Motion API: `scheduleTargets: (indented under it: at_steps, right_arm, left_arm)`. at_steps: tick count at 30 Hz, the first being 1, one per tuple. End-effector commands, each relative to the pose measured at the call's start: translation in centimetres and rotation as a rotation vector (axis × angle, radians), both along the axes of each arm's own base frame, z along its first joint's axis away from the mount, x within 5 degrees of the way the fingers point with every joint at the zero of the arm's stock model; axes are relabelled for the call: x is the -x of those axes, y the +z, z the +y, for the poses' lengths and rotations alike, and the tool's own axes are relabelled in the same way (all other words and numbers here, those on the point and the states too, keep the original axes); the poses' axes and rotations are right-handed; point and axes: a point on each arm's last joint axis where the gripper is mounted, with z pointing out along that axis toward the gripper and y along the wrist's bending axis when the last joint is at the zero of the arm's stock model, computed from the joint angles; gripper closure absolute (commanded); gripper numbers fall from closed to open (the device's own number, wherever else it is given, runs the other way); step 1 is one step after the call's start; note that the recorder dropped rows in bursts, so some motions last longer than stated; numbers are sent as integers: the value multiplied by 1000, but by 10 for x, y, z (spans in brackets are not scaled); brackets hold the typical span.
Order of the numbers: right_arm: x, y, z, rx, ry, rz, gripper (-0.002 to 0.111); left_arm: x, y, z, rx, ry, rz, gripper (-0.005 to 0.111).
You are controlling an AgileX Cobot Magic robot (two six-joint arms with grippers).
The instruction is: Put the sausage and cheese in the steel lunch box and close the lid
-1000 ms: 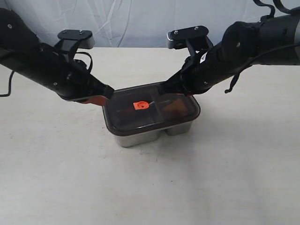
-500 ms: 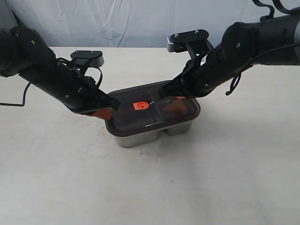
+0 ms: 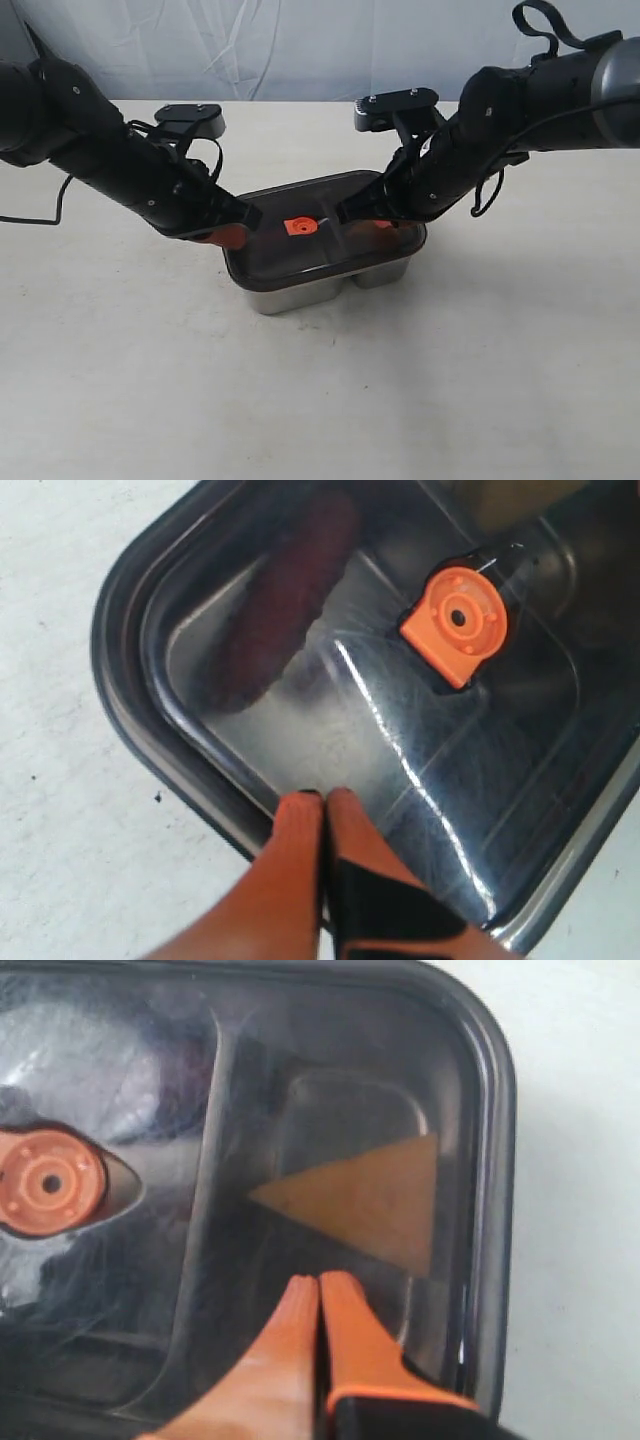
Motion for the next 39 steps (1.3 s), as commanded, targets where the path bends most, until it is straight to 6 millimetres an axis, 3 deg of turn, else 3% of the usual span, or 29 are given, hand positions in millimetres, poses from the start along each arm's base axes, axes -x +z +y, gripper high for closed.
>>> scheduleTargets:
  at_steps: [1,7,15,23,31,35,39]
  right_arm:
    - [1,-22,-3,47,0,67,109]
    - [3,-19,-3,45,-2,79,109]
    - [4,29,-7,-27,8,-79,109]
    - [0,39,-16,22,-68,-145,109]
    - [-1,38,-21,70,-97,-154,109]
    - [-1,38,-21,68,-108,-146,109]
    - [-1,38,-21,62,-125,-139,109]
  left_arm:
    - [2,-12,-1,-21,-17,26,106]
    - [-2,-11,0,-23,0,-4,106]
    - [-13,8,-6,17,-14,-75,106]
    - [-26,24,6,23,56,-188,106]
    - [-43,24,43,11,174,-199,106]
    - [-44,17,46,8,180,-166,106]
    - [-47,-4,43,14,192,-97,106]
